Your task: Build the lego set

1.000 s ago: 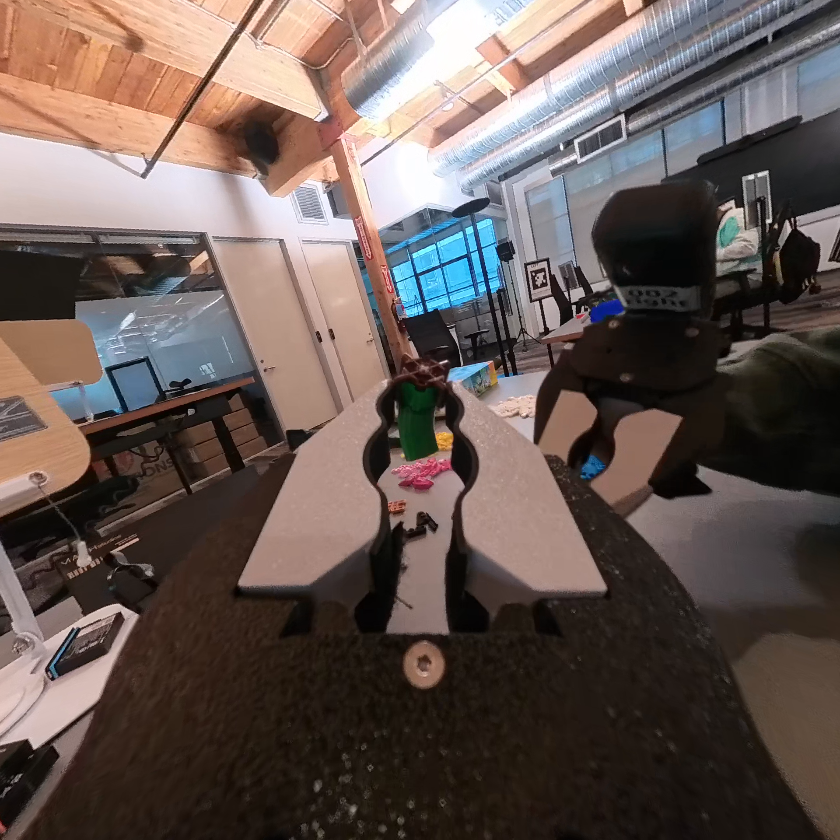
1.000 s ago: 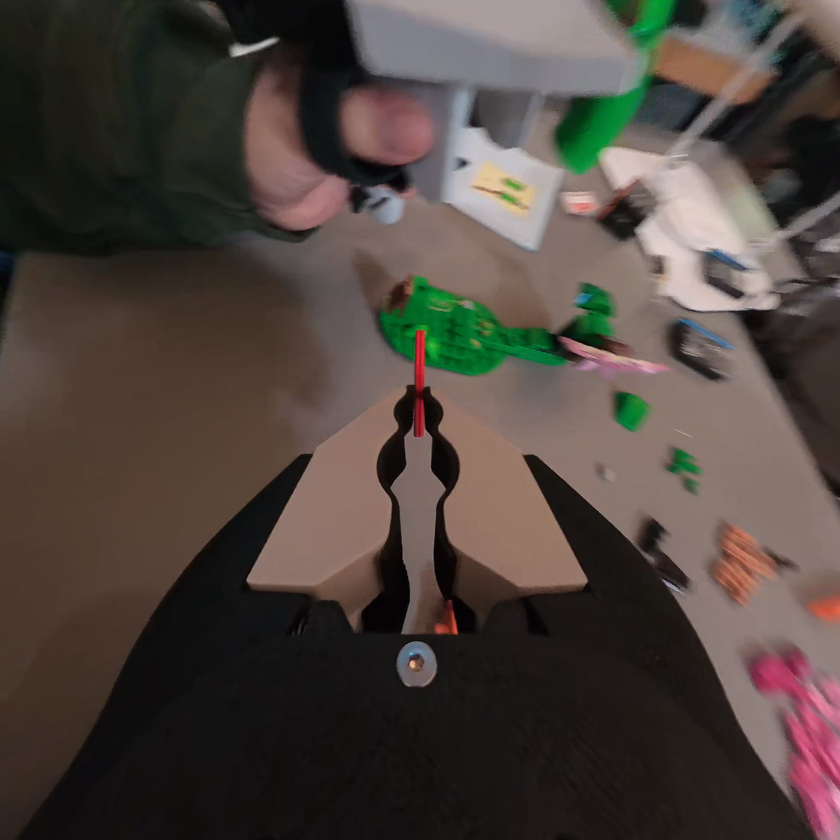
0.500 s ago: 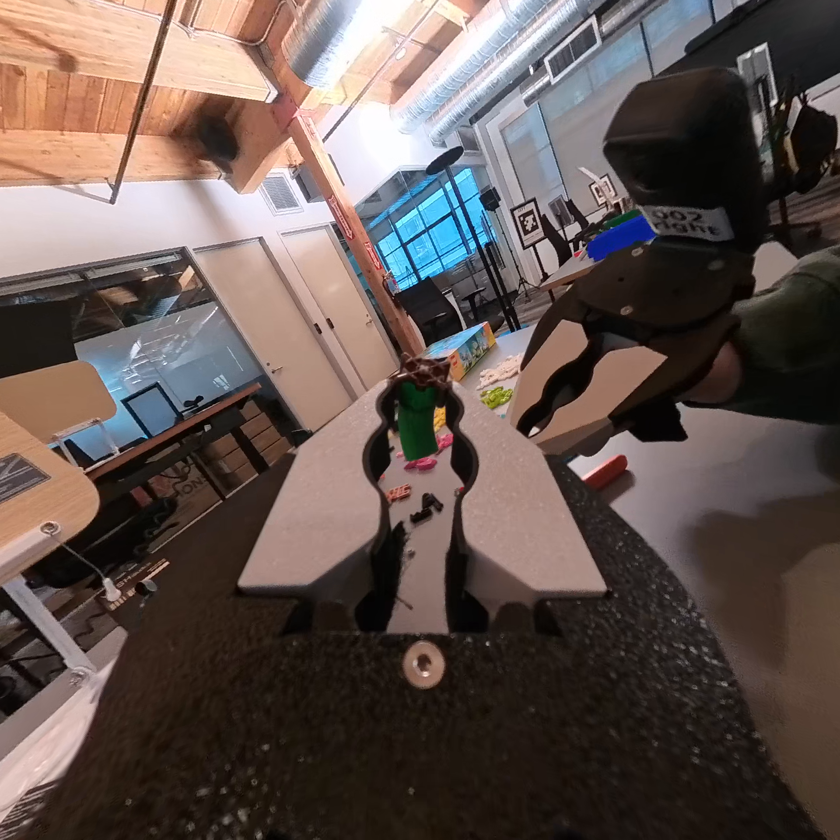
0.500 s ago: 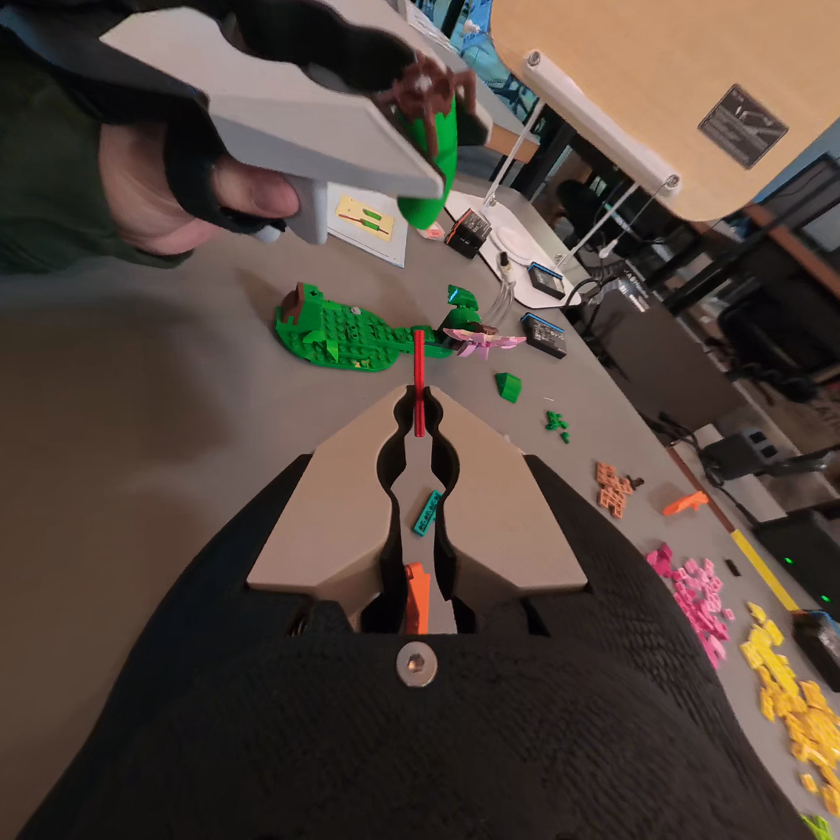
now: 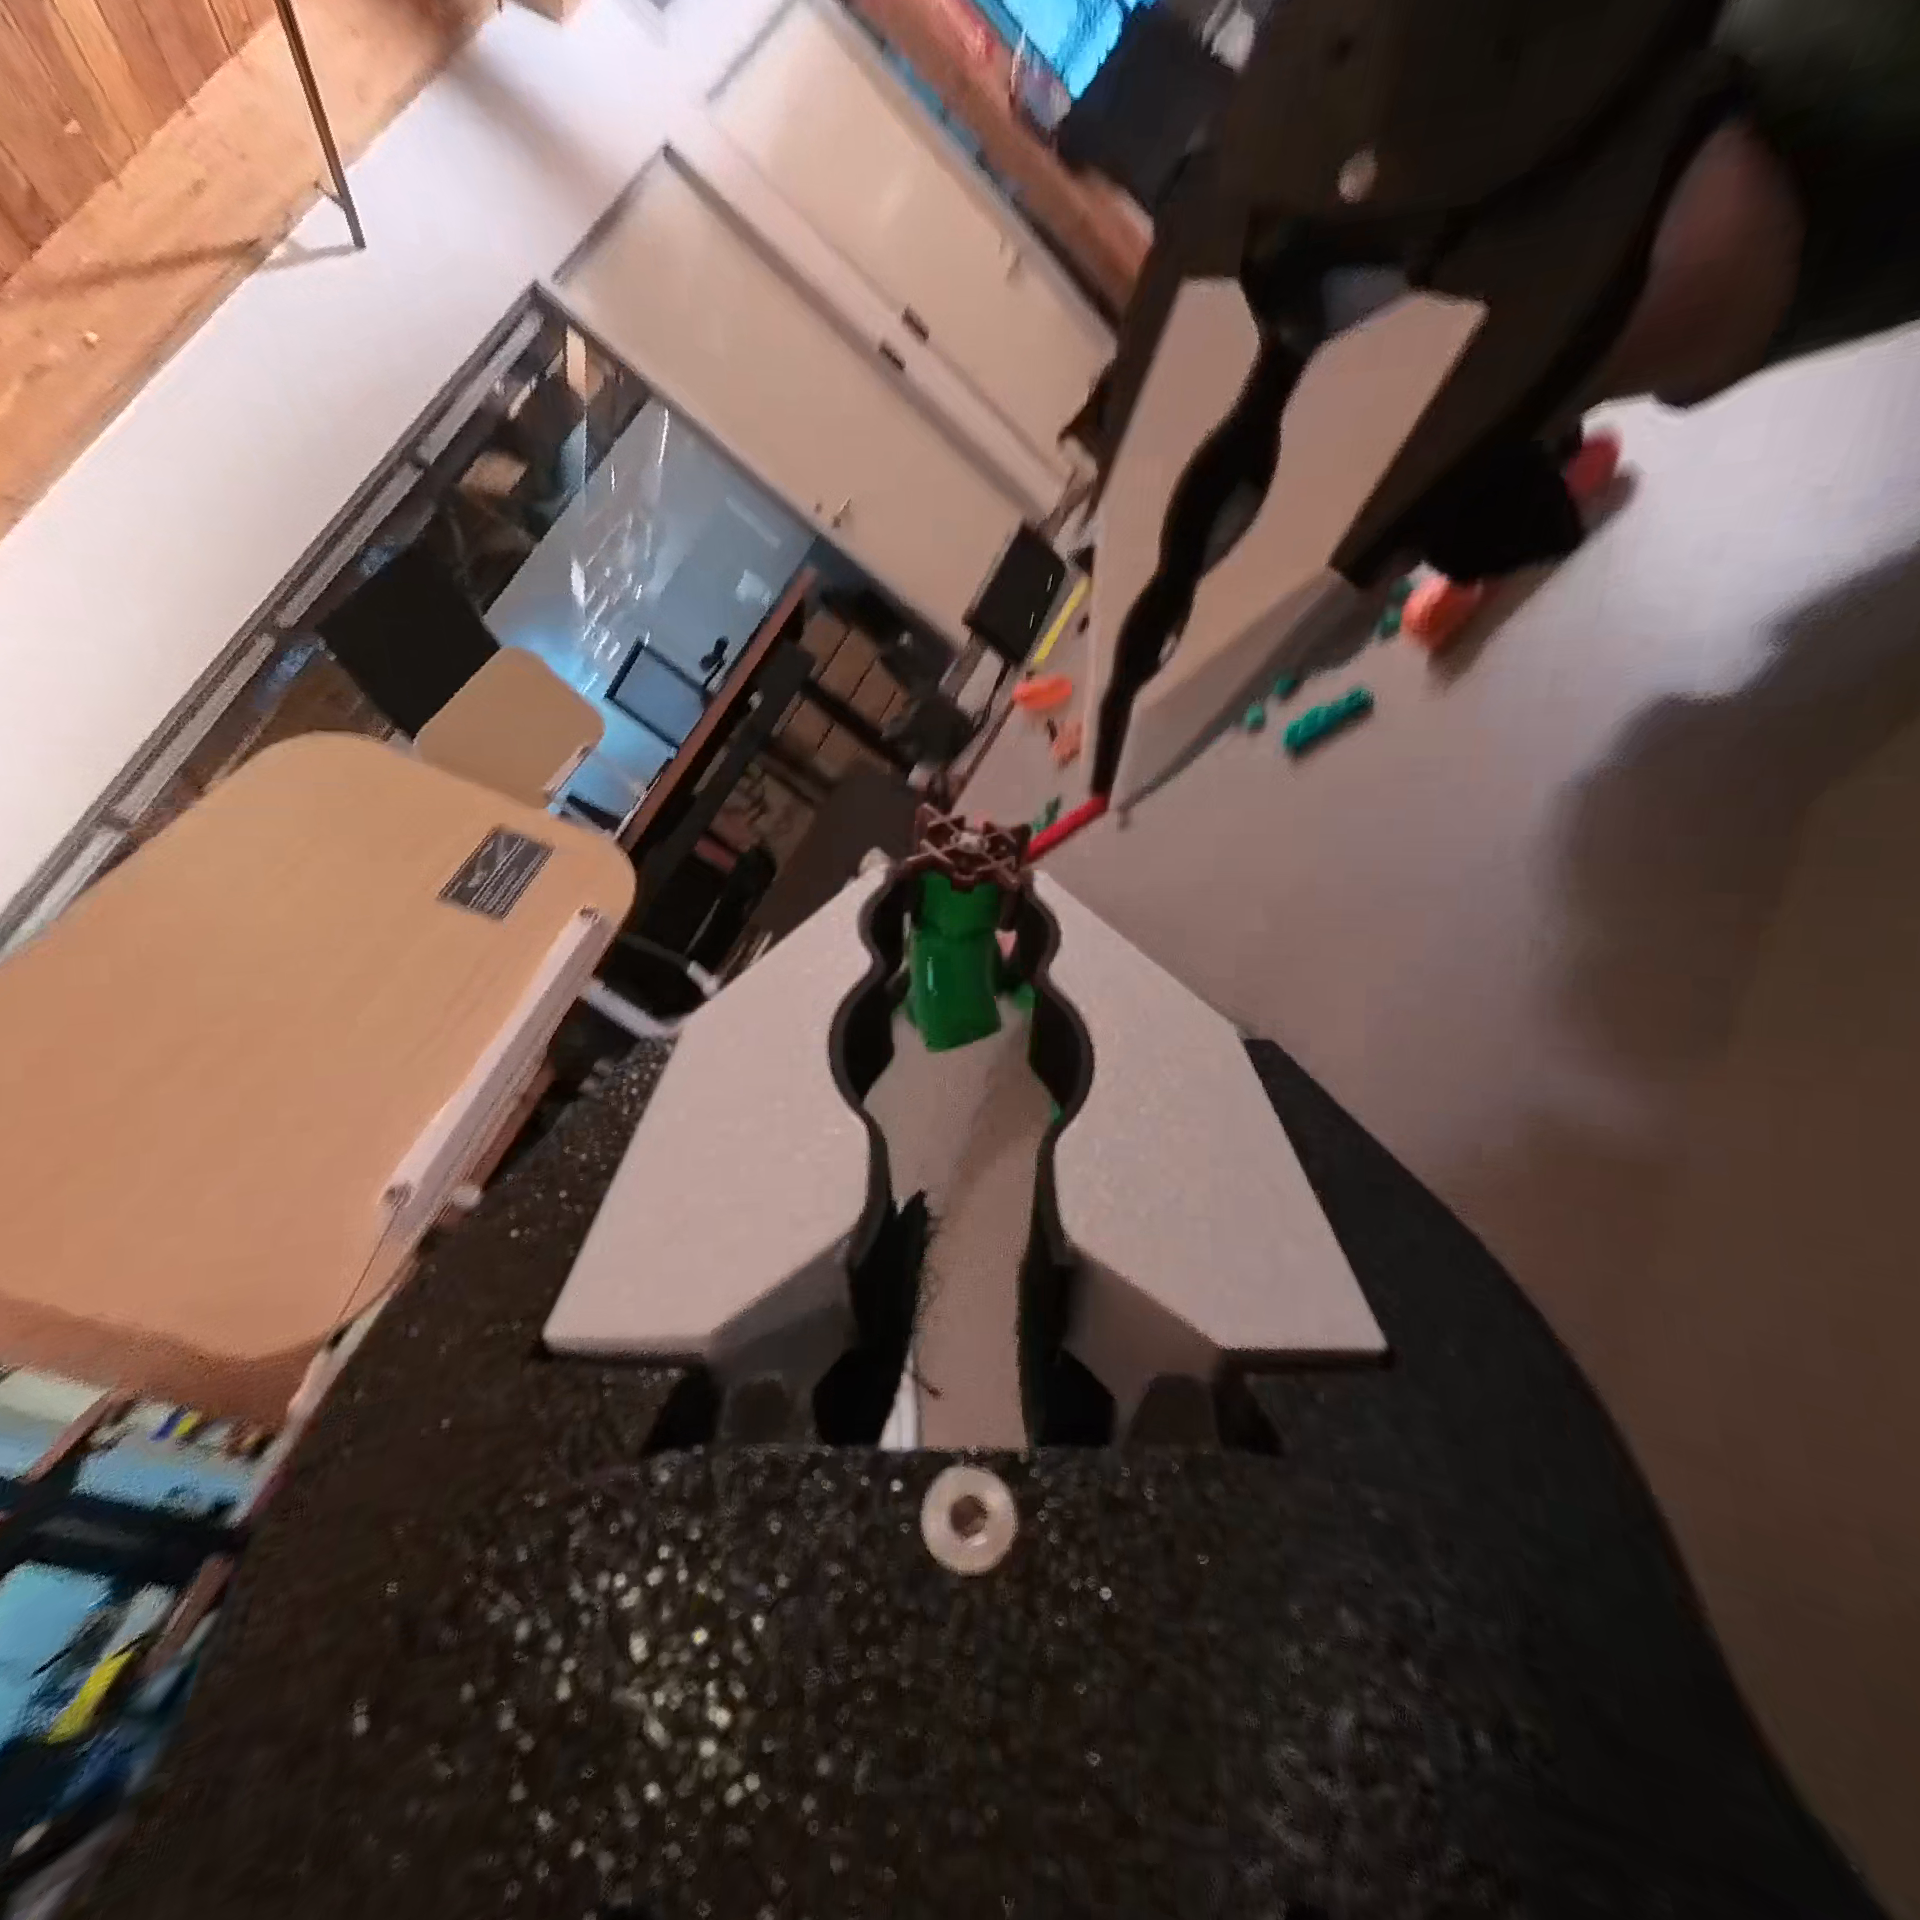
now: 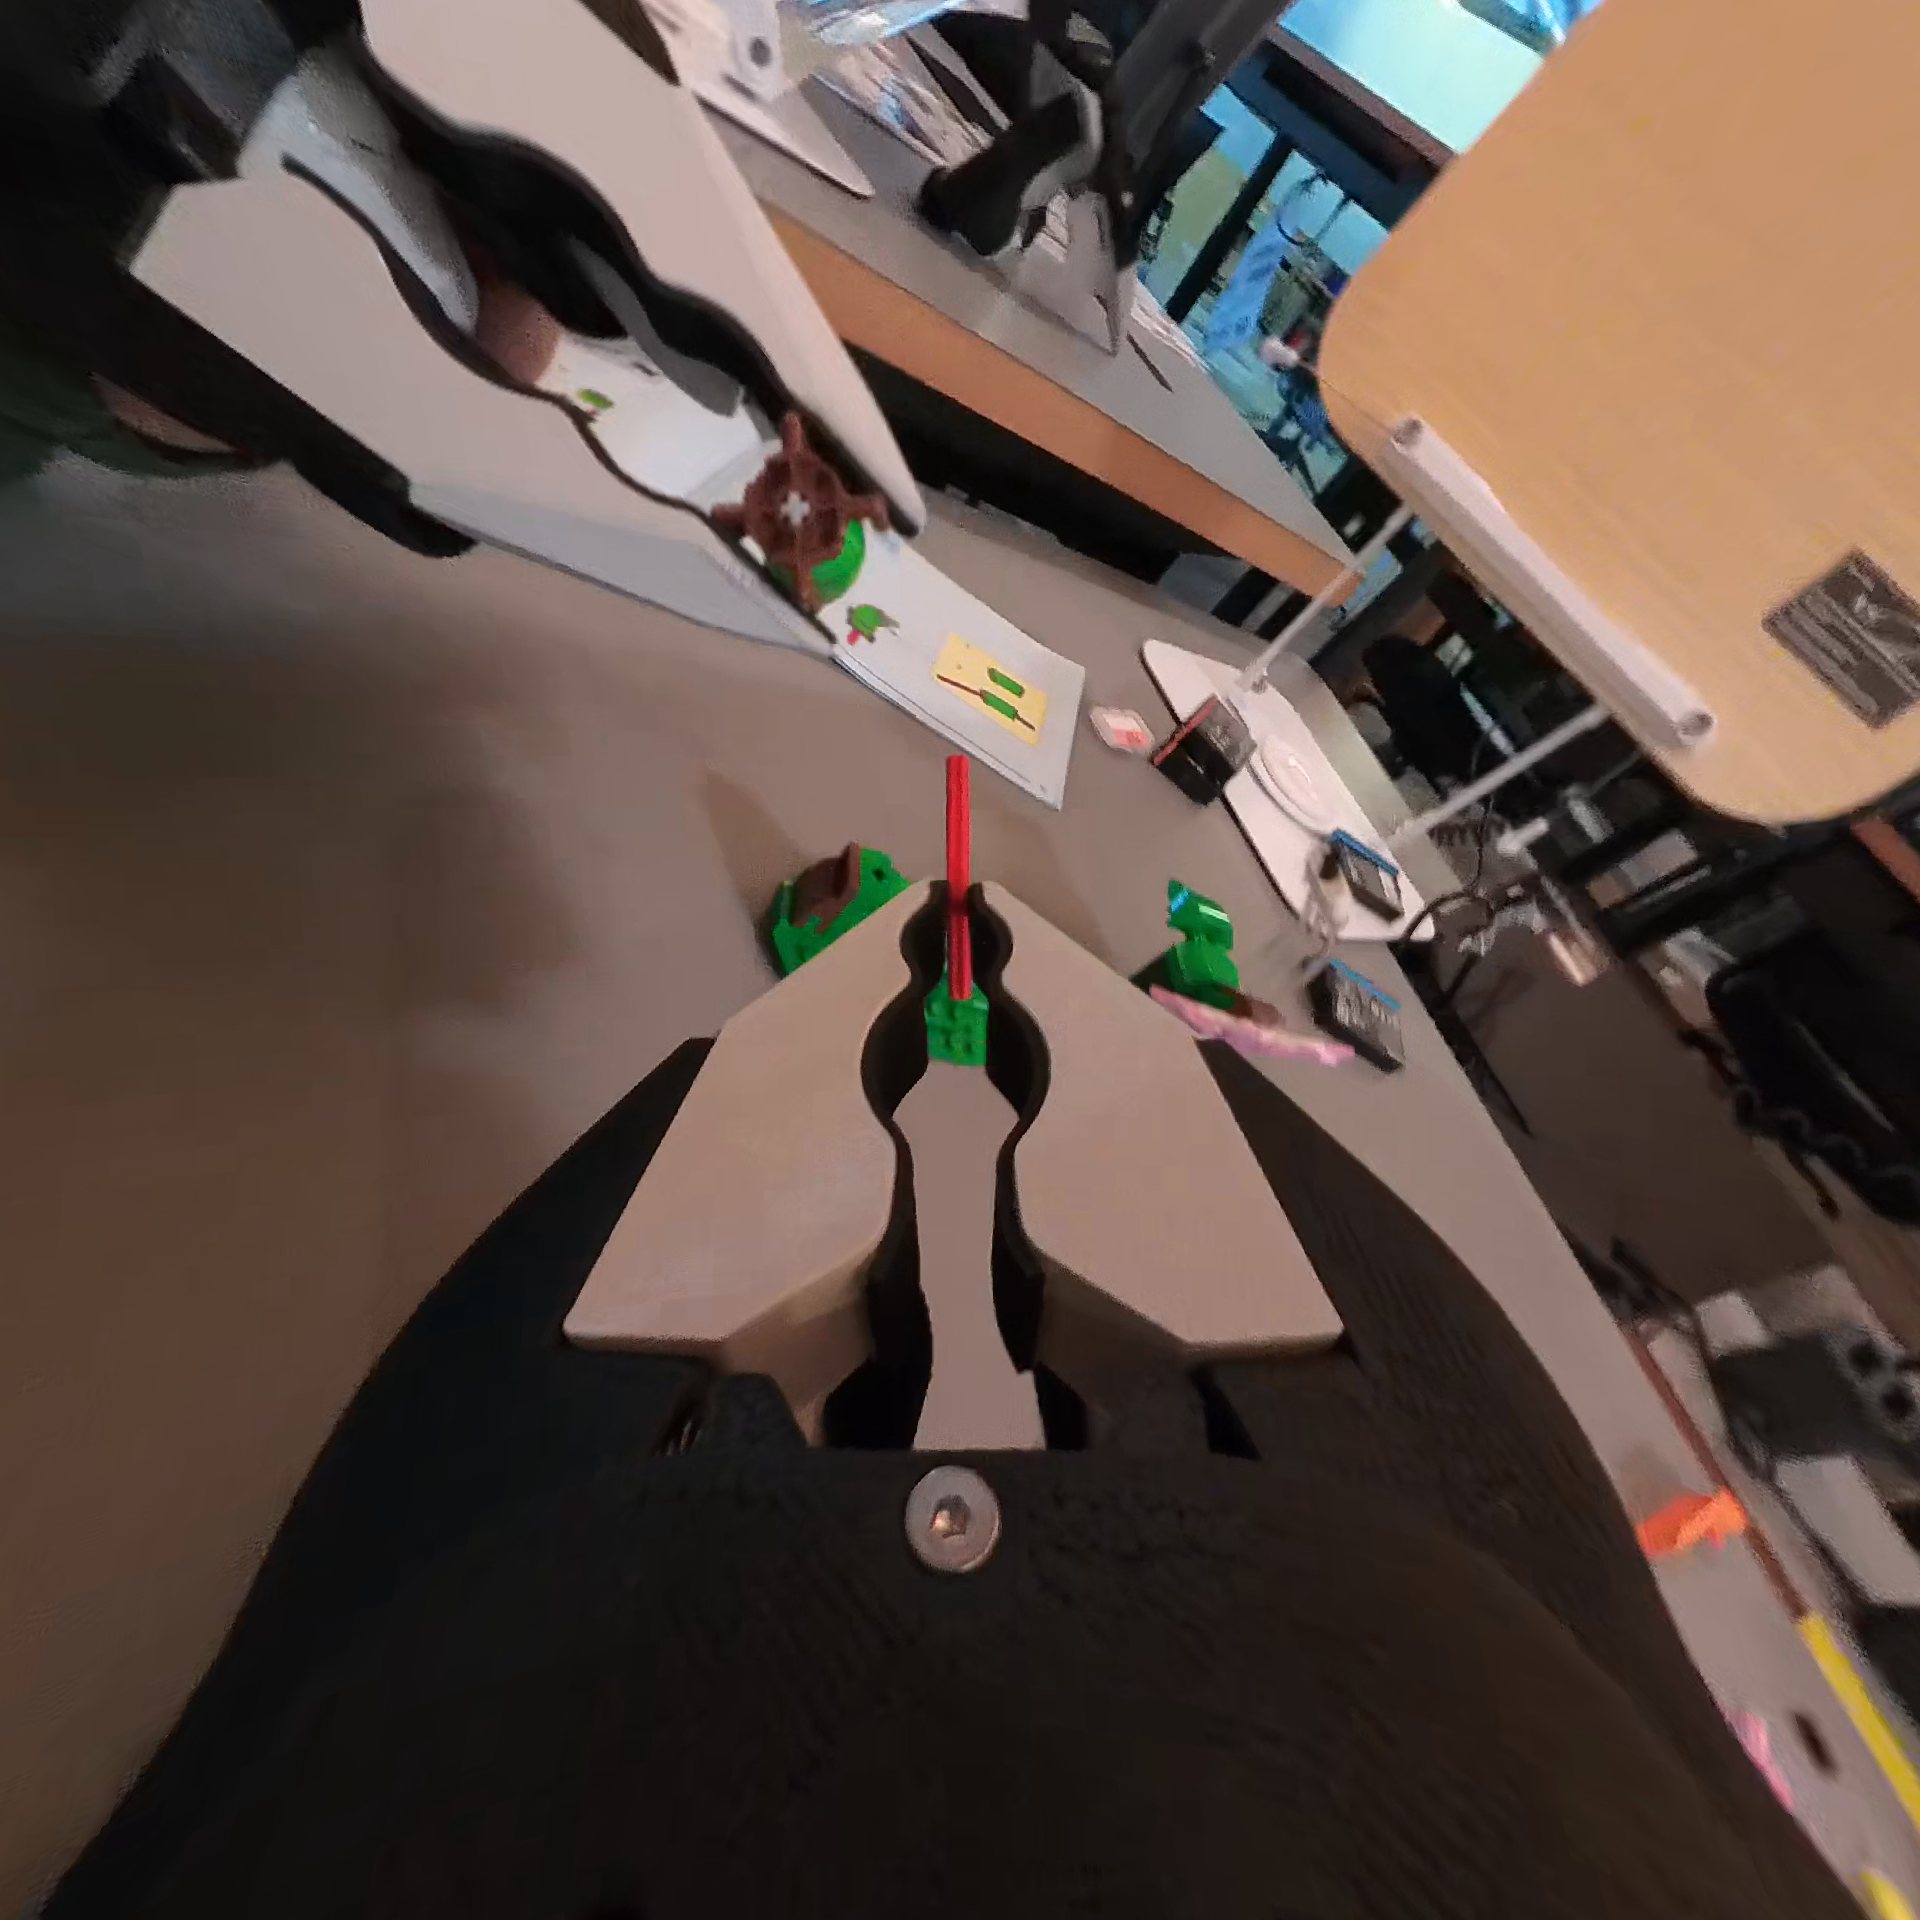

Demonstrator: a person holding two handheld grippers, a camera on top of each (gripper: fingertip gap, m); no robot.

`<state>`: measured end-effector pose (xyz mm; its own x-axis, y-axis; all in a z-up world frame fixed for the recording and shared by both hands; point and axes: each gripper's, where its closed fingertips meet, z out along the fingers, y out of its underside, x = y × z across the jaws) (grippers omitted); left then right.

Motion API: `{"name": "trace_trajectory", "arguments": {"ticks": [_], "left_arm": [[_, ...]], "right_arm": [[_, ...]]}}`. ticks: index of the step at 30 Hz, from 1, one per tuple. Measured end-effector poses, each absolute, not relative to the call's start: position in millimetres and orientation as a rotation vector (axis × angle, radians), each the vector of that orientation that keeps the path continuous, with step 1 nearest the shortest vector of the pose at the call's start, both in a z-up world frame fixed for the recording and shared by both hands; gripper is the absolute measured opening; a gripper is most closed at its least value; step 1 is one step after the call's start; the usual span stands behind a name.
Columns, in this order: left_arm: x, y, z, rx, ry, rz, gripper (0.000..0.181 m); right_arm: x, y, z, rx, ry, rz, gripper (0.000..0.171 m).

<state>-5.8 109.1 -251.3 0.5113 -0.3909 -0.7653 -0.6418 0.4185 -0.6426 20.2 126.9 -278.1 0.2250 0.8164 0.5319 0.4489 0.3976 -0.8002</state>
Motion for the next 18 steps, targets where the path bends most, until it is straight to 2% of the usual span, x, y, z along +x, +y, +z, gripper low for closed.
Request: {"name": "trace_trajectory", "arguments": {"ticks": [1, 7, 18], "left_arm": [[-15, 108, -257, -1.213, 1.091, 0.242, 0.019], [-56, 113, -278, -1.351, 1.026, 0.405, 0.019], [-70, 124, -327, -1.625, 1.014, 0.355, 0.019]], "right_arm": [[12, 127, -280, -1.2, -1.429, 0.351, 0.002], [-12, 129, -290, -1.091, -1.492, 0.265, 0.002], [-13, 117, -306, -0.868, -1.551, 0.002, 0.002]]}}
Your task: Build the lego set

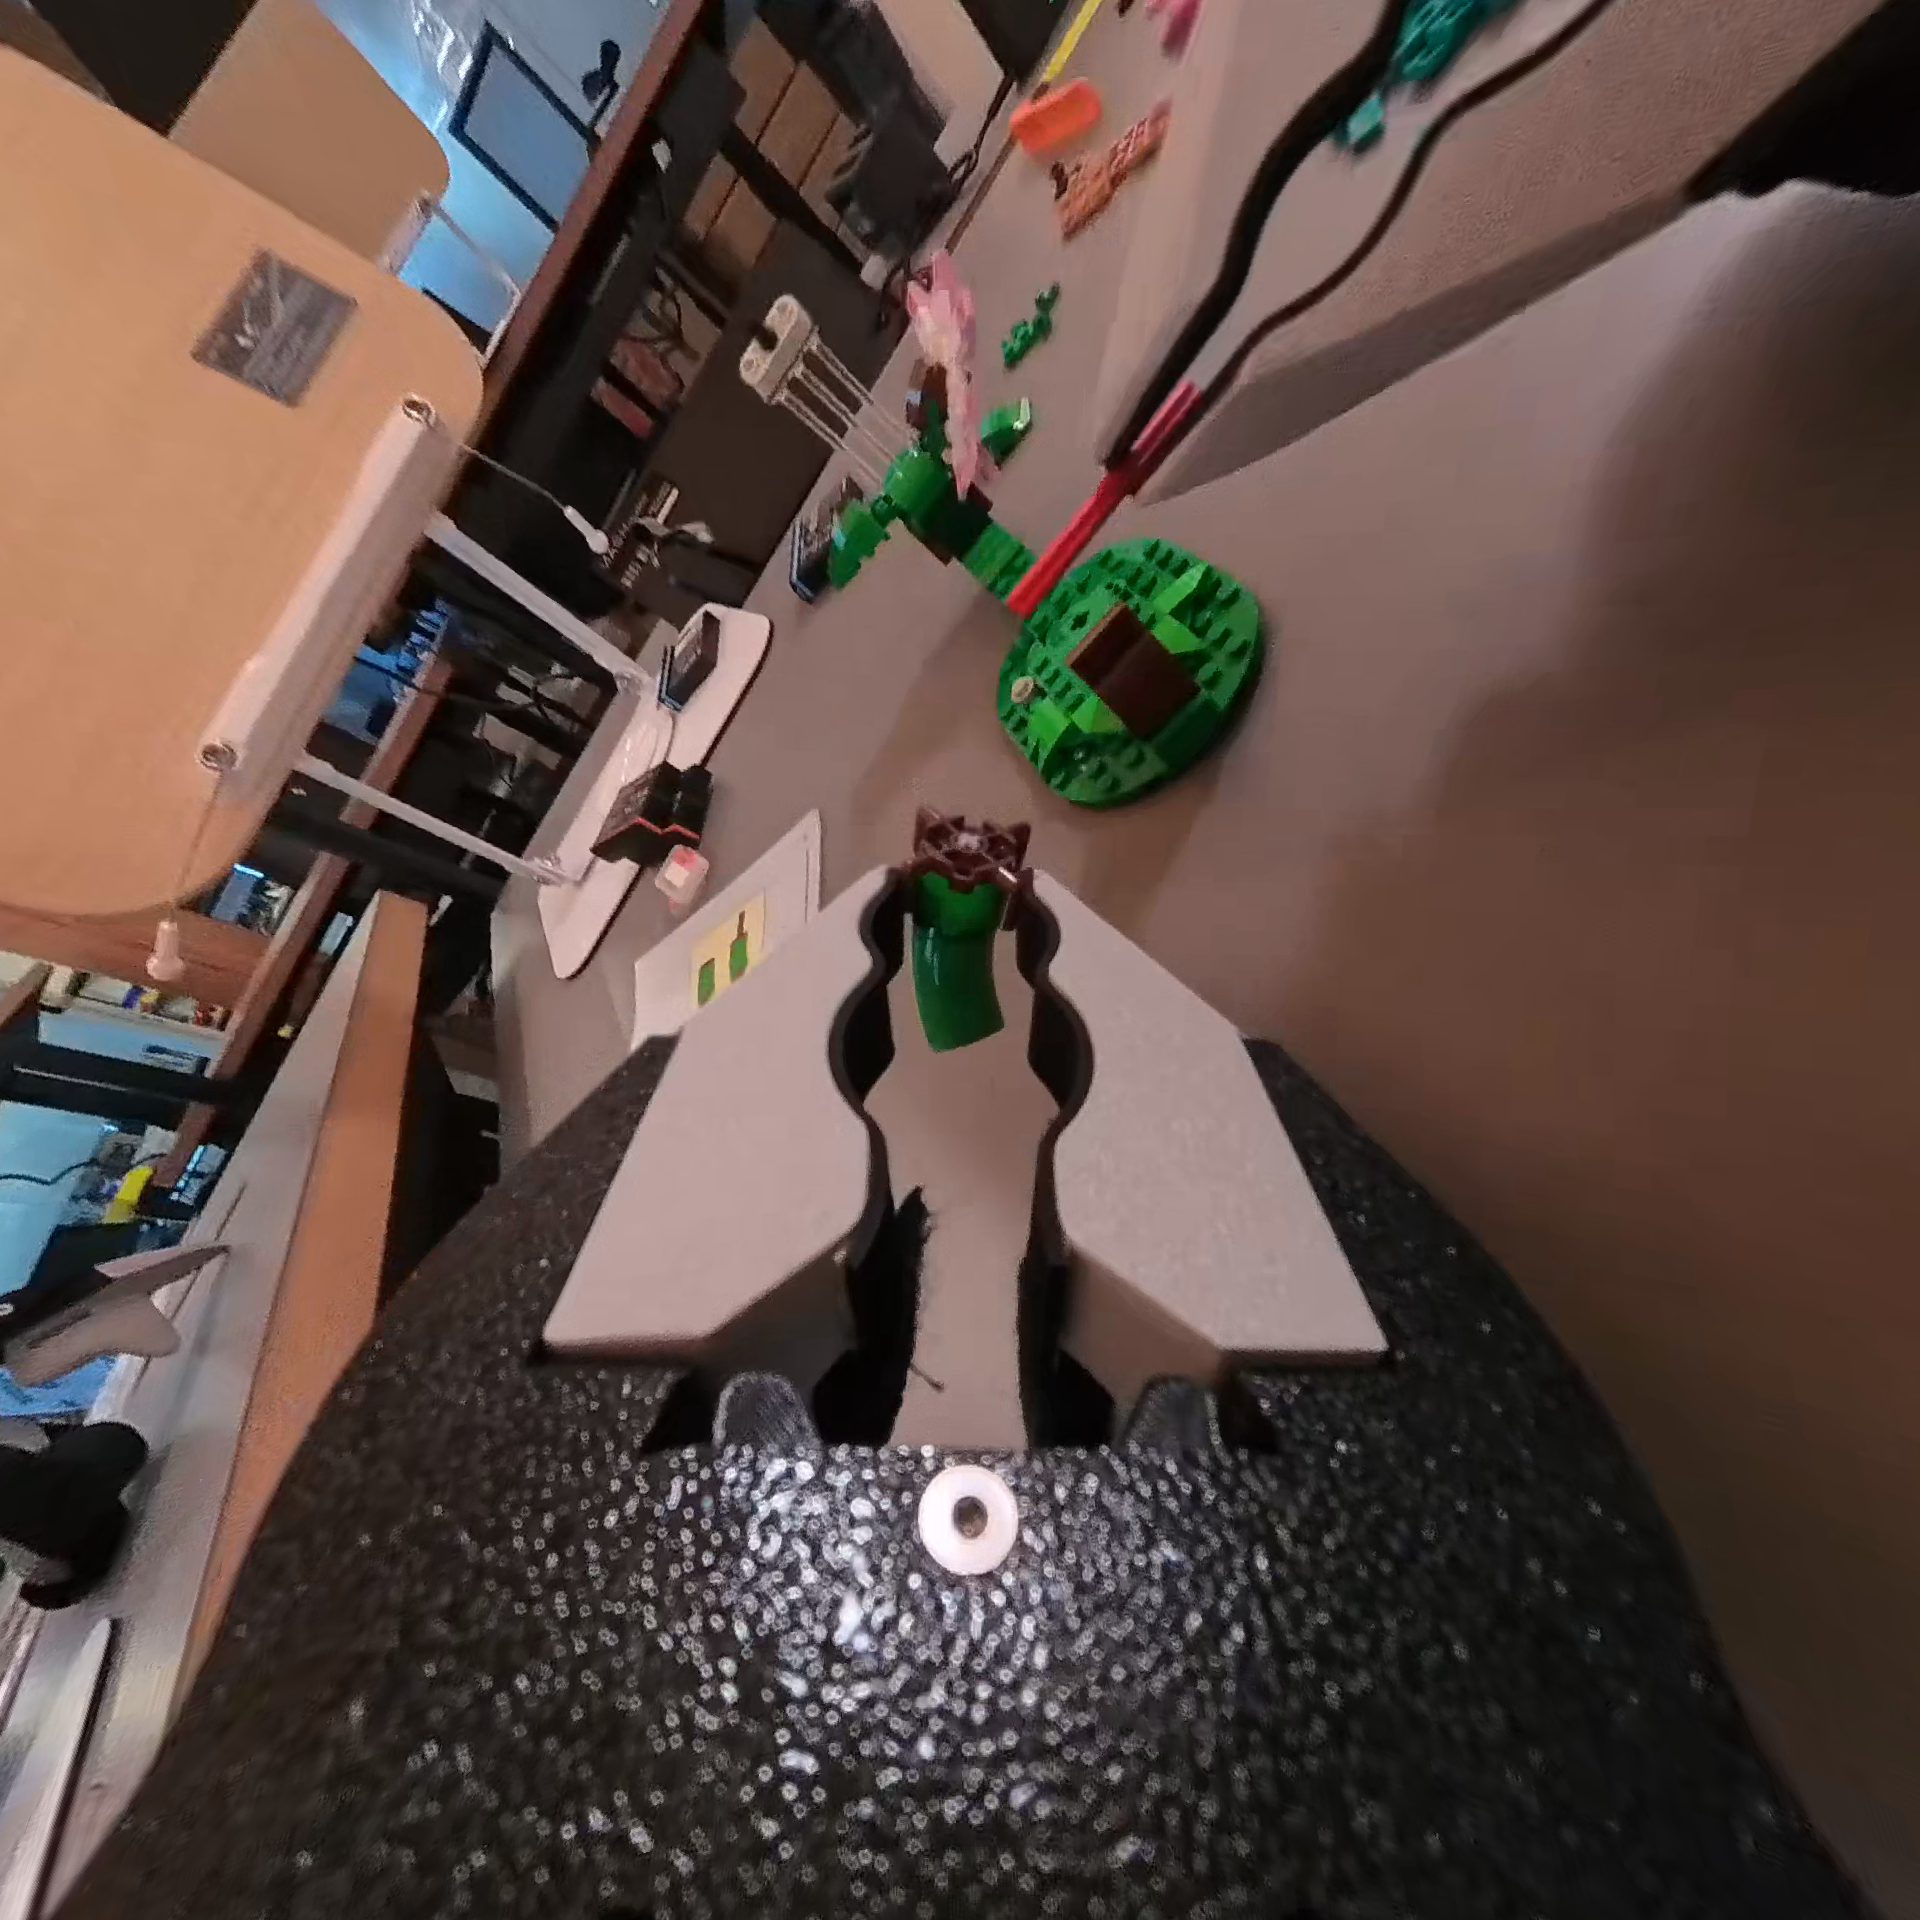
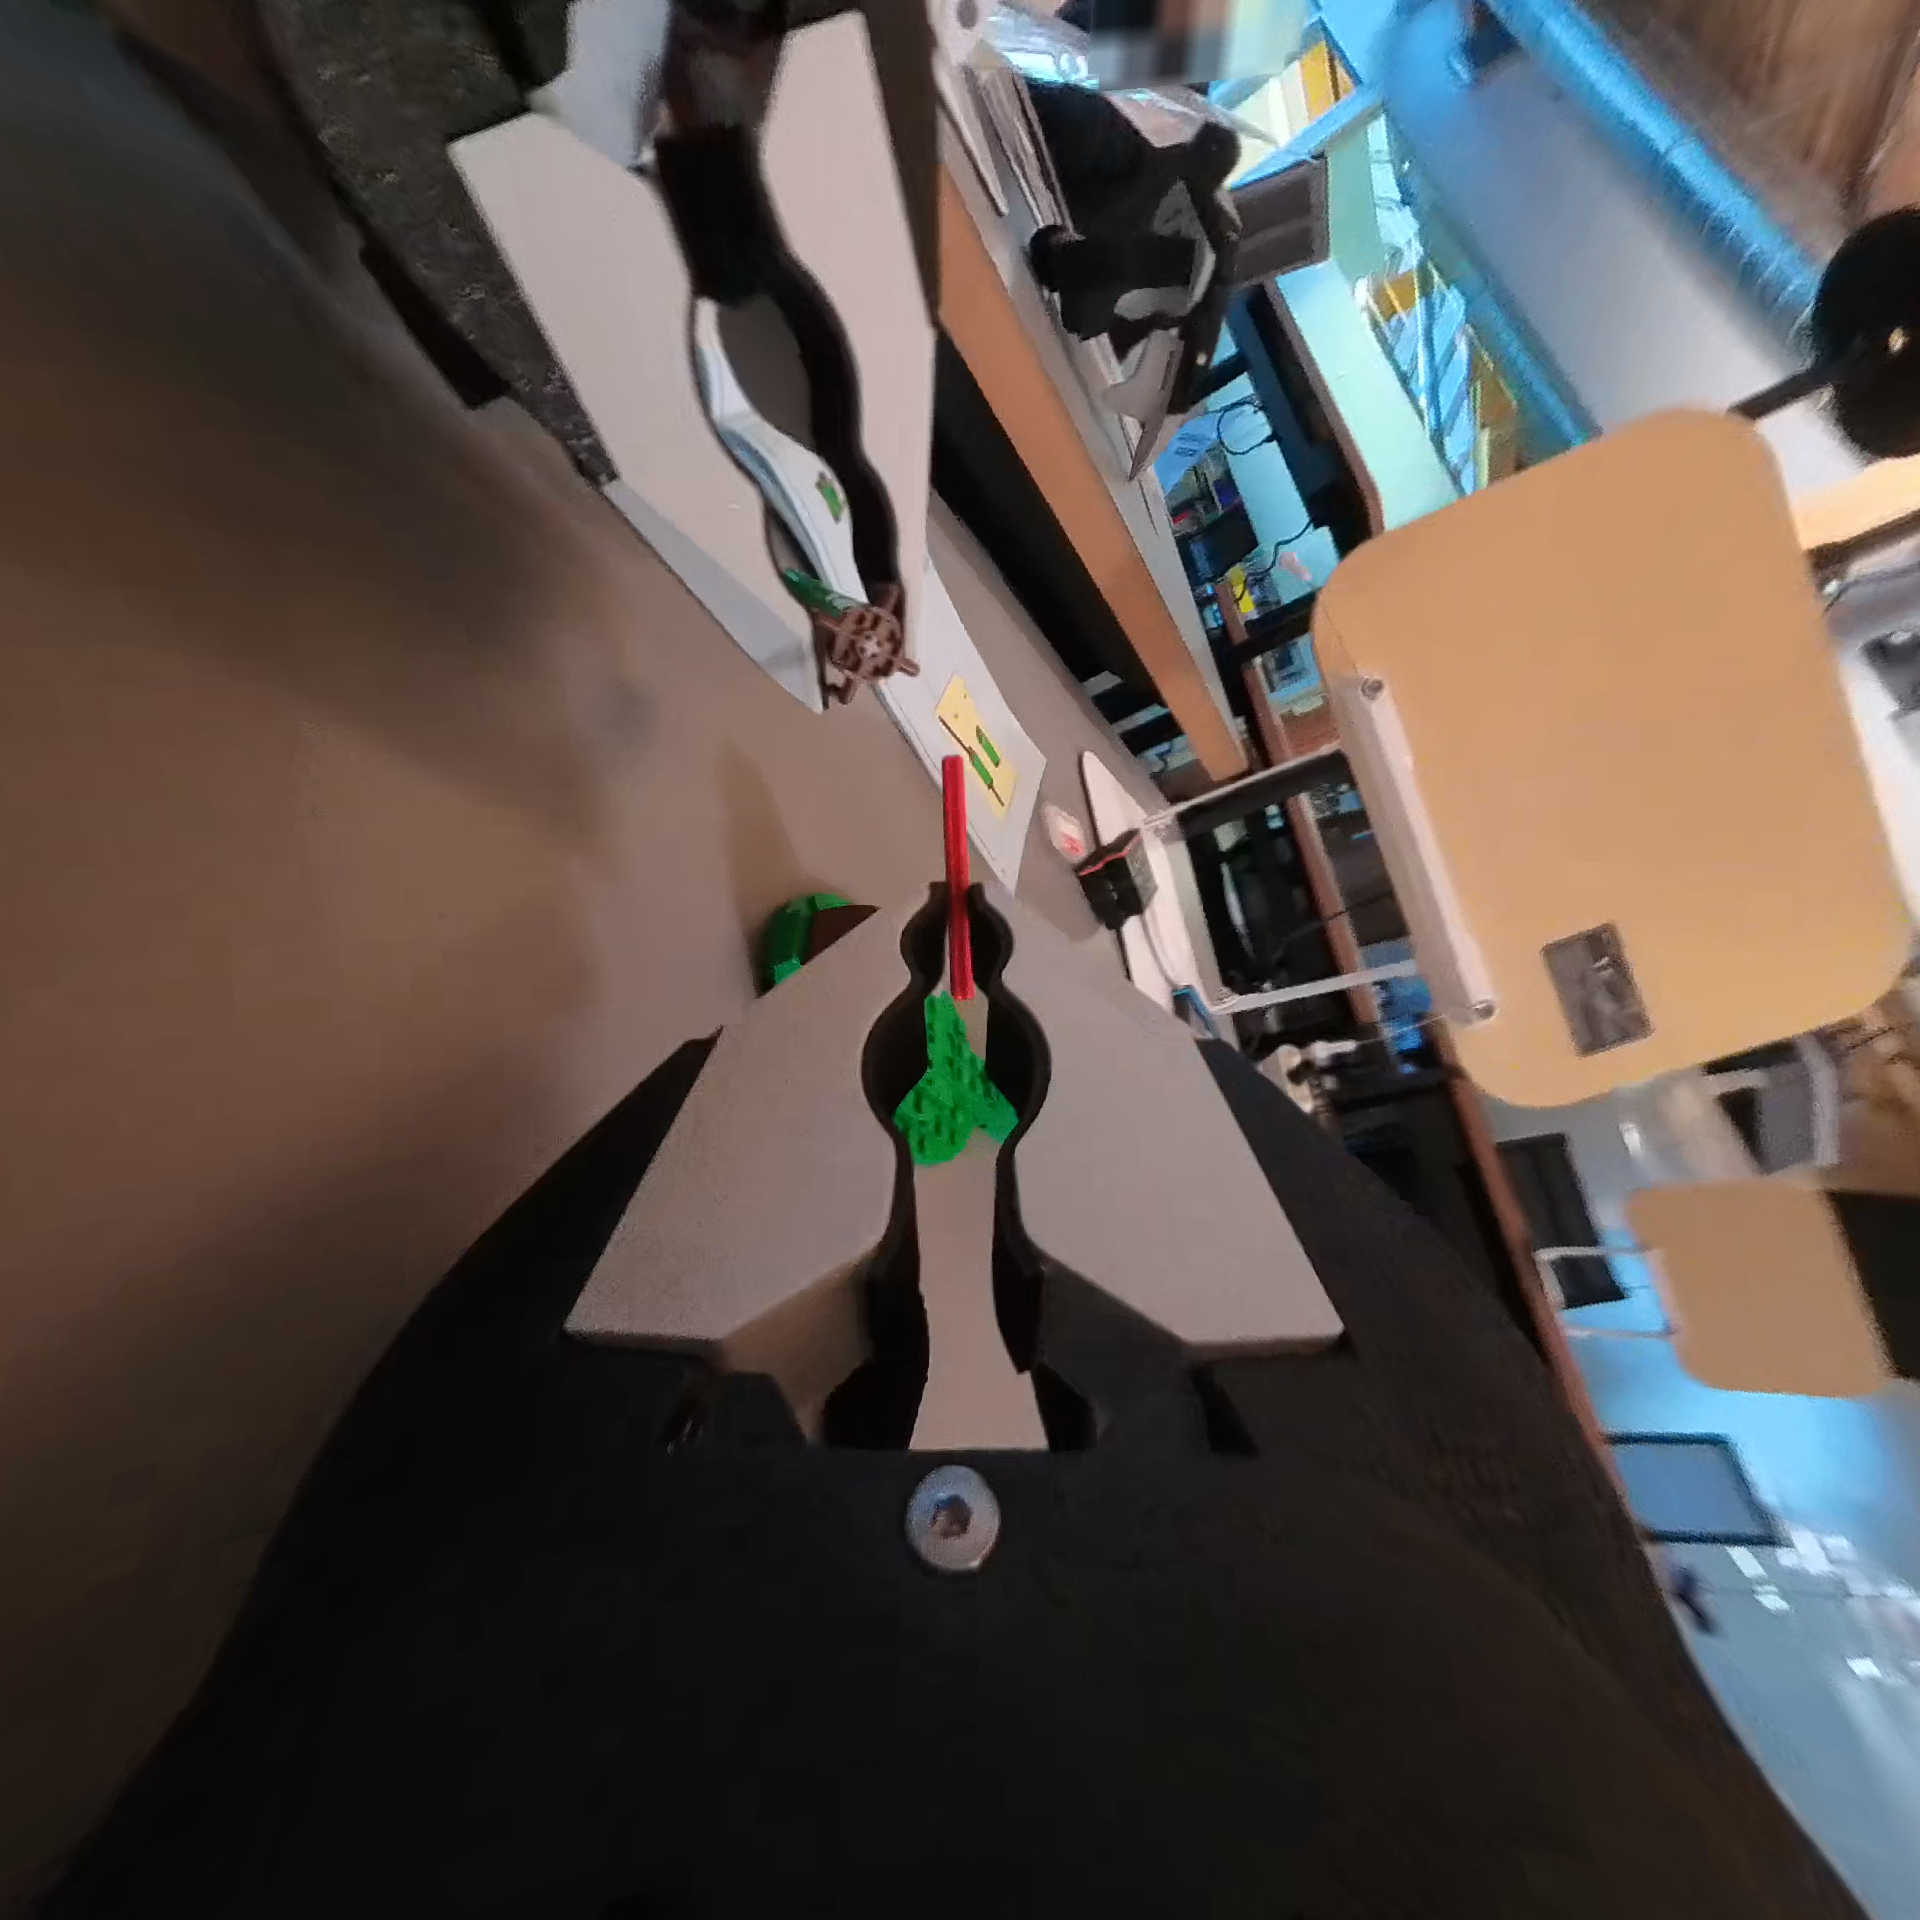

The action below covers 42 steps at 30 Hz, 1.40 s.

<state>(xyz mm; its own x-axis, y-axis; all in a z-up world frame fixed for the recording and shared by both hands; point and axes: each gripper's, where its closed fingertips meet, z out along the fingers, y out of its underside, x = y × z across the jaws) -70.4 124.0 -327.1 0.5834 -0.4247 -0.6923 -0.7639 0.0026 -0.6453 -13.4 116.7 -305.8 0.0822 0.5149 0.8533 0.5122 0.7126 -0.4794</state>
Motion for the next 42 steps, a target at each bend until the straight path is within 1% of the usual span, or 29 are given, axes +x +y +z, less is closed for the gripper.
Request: {"name": "trace_trajectory", "arguments": {"ticks": [6, 10, 20, 27, 42], "left_arm": [[-70, 126, -340, -1.704, 1.018, 0.279, 0.019], [-69, 127, -346, -1.743, 1.026, 0.252, 0.019], [-68, 129, -352, -1.762, 1.044, 0.255, 0.019], [-69, 130, -351, -1.777, 1.018, 0.239, 0.019], [-74, 131, -351, -1.795, 1.002, 0.255, 0.019]], "right_arm": [[-17, 116, -321, -0.688, -1.655, -0.297, 0.002], [-18, 116, -326, -0.609, -1.682, -0.396, 0.002], [-22, 121, -325, -0.563, -1.676, -0.406, 0.002], [-32, 115, -322, -0.389, -1.657, -0.442, 0.002], [-30, 122, -330, -0.371, -1.707, -0.425, 0.001]]}}
